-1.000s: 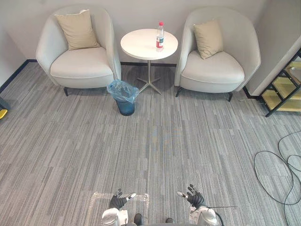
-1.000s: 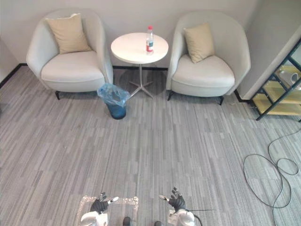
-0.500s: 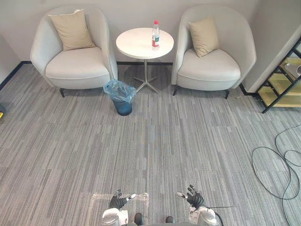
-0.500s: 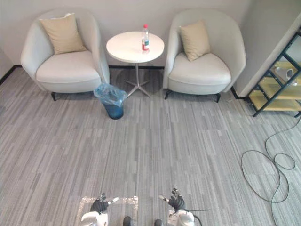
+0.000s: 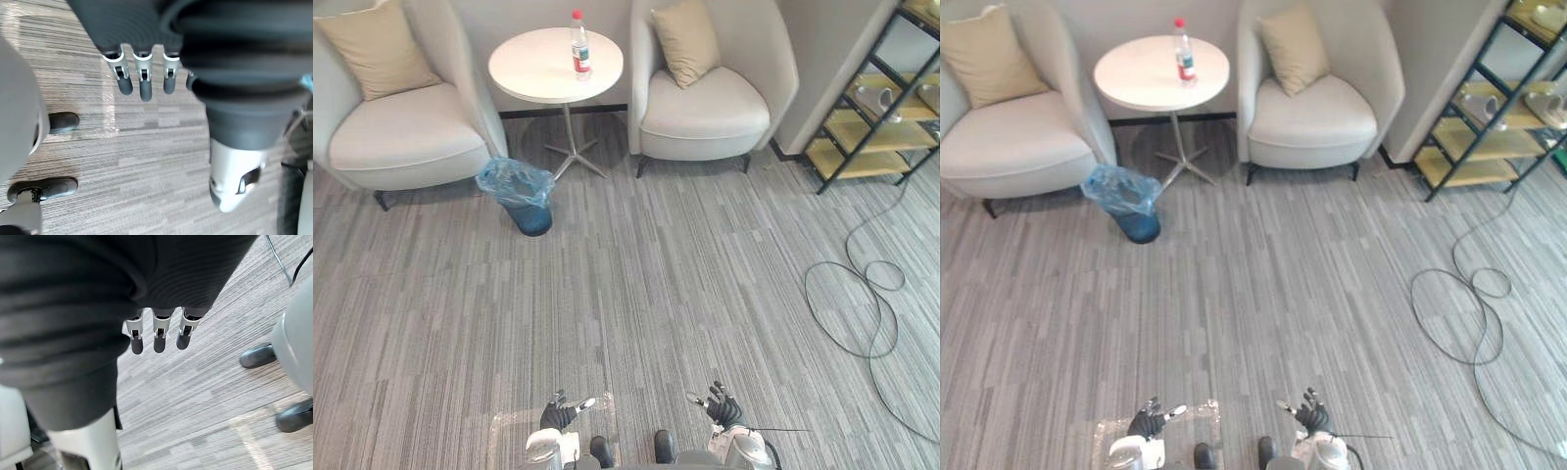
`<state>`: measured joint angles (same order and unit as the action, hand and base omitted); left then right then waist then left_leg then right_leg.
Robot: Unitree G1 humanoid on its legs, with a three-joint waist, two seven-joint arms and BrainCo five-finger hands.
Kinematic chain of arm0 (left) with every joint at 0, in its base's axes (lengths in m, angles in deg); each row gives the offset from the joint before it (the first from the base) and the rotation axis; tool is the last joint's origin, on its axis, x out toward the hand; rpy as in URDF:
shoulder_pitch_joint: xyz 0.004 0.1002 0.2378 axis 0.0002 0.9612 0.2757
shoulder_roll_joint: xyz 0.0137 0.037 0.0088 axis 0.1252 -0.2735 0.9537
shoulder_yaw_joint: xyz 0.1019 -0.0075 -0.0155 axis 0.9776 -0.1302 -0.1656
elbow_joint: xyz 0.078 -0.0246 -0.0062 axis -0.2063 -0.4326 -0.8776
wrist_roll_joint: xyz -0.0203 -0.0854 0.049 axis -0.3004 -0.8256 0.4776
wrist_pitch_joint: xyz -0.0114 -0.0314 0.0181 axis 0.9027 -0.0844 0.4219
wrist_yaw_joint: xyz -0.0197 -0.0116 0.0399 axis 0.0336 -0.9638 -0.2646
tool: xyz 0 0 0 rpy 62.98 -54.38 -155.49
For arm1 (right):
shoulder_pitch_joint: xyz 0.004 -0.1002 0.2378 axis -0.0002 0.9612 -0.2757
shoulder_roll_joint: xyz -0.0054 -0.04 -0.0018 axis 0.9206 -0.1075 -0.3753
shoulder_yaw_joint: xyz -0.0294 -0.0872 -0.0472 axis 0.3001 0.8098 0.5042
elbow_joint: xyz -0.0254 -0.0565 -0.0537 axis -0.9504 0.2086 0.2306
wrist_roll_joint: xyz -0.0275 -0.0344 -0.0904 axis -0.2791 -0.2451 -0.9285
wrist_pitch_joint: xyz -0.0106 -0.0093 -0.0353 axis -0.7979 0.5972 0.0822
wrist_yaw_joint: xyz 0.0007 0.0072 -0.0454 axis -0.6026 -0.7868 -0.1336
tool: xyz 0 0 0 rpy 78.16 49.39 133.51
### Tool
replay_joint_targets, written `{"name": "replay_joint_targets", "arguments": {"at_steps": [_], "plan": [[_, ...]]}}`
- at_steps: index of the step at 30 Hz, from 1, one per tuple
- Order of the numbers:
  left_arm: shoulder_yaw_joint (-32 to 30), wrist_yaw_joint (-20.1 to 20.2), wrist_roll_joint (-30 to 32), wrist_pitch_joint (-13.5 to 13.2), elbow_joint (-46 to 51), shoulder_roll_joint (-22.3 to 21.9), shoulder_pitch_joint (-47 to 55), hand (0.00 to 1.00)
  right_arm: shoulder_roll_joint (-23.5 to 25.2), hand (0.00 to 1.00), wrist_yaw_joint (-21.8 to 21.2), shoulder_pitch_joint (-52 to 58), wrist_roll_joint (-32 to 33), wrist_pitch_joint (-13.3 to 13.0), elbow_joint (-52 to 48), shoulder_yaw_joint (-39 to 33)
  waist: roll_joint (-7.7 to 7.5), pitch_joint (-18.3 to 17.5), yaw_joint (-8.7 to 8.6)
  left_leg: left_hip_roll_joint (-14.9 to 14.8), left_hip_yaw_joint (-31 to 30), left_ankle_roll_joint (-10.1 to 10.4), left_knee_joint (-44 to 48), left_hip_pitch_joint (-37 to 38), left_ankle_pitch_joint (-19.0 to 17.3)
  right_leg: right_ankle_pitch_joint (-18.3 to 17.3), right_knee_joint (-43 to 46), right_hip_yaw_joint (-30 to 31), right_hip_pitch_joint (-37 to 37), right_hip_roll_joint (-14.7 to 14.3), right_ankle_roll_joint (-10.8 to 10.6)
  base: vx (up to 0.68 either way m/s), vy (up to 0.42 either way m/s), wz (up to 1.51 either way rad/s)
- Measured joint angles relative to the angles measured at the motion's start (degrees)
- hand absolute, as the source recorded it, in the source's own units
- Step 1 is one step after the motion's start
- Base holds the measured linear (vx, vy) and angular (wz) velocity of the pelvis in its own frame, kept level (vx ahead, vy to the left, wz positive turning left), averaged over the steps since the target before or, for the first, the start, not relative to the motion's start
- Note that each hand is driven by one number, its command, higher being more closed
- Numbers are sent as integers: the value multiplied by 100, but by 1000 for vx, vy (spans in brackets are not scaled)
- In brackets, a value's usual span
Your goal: Gather rubbish on tea table into small bin, then transfer packed bag to large trash can.
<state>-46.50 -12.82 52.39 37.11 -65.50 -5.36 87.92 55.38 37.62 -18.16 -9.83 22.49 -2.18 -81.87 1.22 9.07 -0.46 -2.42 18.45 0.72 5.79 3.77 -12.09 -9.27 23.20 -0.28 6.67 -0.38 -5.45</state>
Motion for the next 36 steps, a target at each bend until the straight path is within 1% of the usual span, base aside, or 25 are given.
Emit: {"name": "replay_joint_targets", "arguments": {"at_steps": [2, 3, 4, 7, 9, 10, 11, 12, 13, 15, 16, 17, 19, 21, 24, 25, 26, 27, 28, 29, 32, 33, 34, 35, 36], "plan": [[61, 15, -1, 8, 17, 16, -16, 0, 20, 0, -3, 24, -3, 10, -91, 8, -45, 56, -28, 27, -71, -27, 53, 230, -227, -35, 1583, -360, 679, 185, 66, 195, 71, 20], [48, 17, -8, 21, 39, 45, -15, 0, 34, 0, -7, -6, -4, 9, -97, 17, -104, 75, -25, 47, -103, -45, 85, 333, -269, -176, 2041, -521, 841, 299, 136, 314, 57, 30], [27, 13, -8, 77, 52, 98, -22, 0, 26, 0, -16, -20, -5, 12, -100, 34, -125, 95, -37, 26, -219, -31, 56, 541, -339, -508, 2341, -843, 1086, 436, 168, 303, 32, 32], [-21, 11, -8, 83, 62, 99, -94, 0, -17, 0, -16, -101, -9, 23, -162, 47, -36, 159, -87, -109, -405, -25, -118, 736, -343, -646, 1818, -1127, 1425, 432, 226, 361, -22, 45], [-20, 12, -8, 86, 104, 89, -172, 0, -70, 0, -18, -152, -13, 46, -260, 98, 31, 249, -101, -228, -549, -6, -166, 886, -343, -308, 818, -1126, 1634, 221, 288, 487, -122, 49], [-37, 15, -10, 77, 129, 93, -153, 0, -63, 0, -18, -94, -12, 43, -305, 143, -53, 234, -133, -189, -735, 133, -161, 1011, -412, 200, 234, -1054, 1600, 185, 572, 504, -165, 49], [-57, 16, -10, 77, 128, 93, -140, 0, -55, 0, -19, -81, -11, 45, -305, 149, -87, 230, -152, -172, -798, 204, -151, 1066, -455, 364, 156, -1061, 1585, 195, 700, 546, -217, 61], [-126, 11, -11, 90, 17, 59, -139, 0, -39, 0, -18, -83, -13, 44, -317, 176, -111, 224, -203, -217, -953, 398, -33, 1205, -586, 481, 258, -1180, 1535, 230, 915, 640, -303, 51], [-177, 18, -10, 88, 1, 9, -167, 0, -83, 0, -13, -156, -9, 45, -312, 171, 14, 193, -188, -416, -1052, 426, 891, 732, -561, 288, 95, -1258, 1370, 133, 941, 524, -253, 51], [-191, 26, -16, 82, 3, -40, -217, 0, -80, 0, -18, -158, -5, 45, -308, 177, 91, 260, -196, -603, -1137, 404, 2291, 62, -406, 266, -214, -1374, 1110, 54, 989, 409, -196, 25], [-306, 26, -41, 82, 55, -131, -191, 0, -58, 0, -16, -140, -3, 77, -300, 232, 140, 421, -113, -998, -1069, 332, 4289, -721, -226, 261, -670, -1415, 473, -126, 1102, 506, -211, 11], [-321, 29, -50, 87, 114, -144, -171, 0, -49, 0, -16, -115, -3, 80, -301, 236, 139, 443, -93, -1089, -1030, 319, 4657, -844, -221, 246, -758, -1431, 297, -149, 1127, 594, -211, 18], [-471, 68, -50, 56, 417, -231, -176, 0, 17, 0, 11, 6, 1, 80, -439, 214, -59, 570, -21, -1302, -701, 256, 5469, -1474, -192, 193, -1240, -1482, -657, -111, 1199, 487, -154, 23], [-465, 96, -46, 45, 536, -247, -192, 0, 39, 0, 5, 7, 9, 45, -528, 211, -147, 561, 5, -1172, -663, 251, 5153, -2041, -190, 106, -1584, -1498, -987, -50, 1132, 369, -75, 5], [-466, 142, -42, 4, 564, -279, -404, 0, 56, 0, 2, -91, 19, 53, -507, 9, -111, 689, 95, -822, -669, 243, 3823, -2507, -202, 5, -1801, -1483, -1328, 26, 1000, 340, 40, -5], [-466, 143, -41, -6, 562, -313, -404, 0, 48, 0, -3, -113, 21, 46, -527, 3, -111, 694, 109, -556, -678, 187, 2936, -2531, -93, -66, -1882, -1470, -1493, 88, 912, 374, 146, -2], [-457, 146, -41, -5, 542, -349, -399, 0, 32, 0, -7, -105, 23, 41, -502, 0, -99, 682, 120, -326, -845, 216, 2148, -2516, 162, -148, -1920, -1434, -1598, 116, 812, 476, 216, -20], [-394, 162, -41, -12, 488, -371, -369, 0, 10, 0, -19, -68, 23, 33, -446, -1, 59, 596, 186, -173, -1102, 36, 1318, -2424, 956, -258, -1964, -1278, -1678, 36, 678, 396, 212, -32], [-394, 164, -34, -16, 461, -393, -383, 0, 3, 0, -21, -104, 23, 34, -379, -3, 52, 584, 224, -145, -1130, -260, 1326, -2407, 1113, -312, -1946, -1197, -1694, 42, 622, 410, 204, -37], [-455, 158, -11, -6, 388, -330, -458, 0, 120, 0, -31, -189, 29, 44, -266, 9, -132, 518, 262, -3, -998, -295, 1340, -2365, 962, -357, -1866, -1071, -1688, 238, 576, 398, 195, -22], [-491, 158, 7, -7, 402, -387, -446, 0, 275, 0, -117, -129, 49, 3, -313, 13, -169, 496, 396, 20, -733, -418, 1556, -2100, 508, -397, -1028, -803, -1544, 448, 504, 358, 186, -33], [-488, 156, 7, 2, 384, -384, -408, 0, 346, 0, -173, -94, 47, 2, -302, 21, -194, 476, 442, 54, -578, -452, 1498, -1747, 298, -405, -216, -632, -1369, 586, 467, 419, 248, -56], [-436, 149, 8, 4, 368, -345, -334, 0, 372, 0, -220, -81, 45, -3, -280, 81, -255, 423, 416, 167, -497, -442, 1344, -1390, 97, -271, 802, -523, -1031, 769, 308, 419, 238, -50], [-406, 149, 8, 4, 349, -329, -320, 0, 372, 0, -233, -76, 46, -5, -275, 83, -271, 408, 405, 217, -489, -456, 1292, -1278, 68, -182, 1127, -520, -894, 838, 265, 343, 157, -25], [-259, 146, 8, 14, 265, -247, -307, 0, 364, 0, -252, -64, 44, -21, -241, 81, -290, 397, 333, 303, -495, -495, 1185, -960, -64, 20, 2102, -552, -533, 1026, 193, 353, 114, 2]]}}
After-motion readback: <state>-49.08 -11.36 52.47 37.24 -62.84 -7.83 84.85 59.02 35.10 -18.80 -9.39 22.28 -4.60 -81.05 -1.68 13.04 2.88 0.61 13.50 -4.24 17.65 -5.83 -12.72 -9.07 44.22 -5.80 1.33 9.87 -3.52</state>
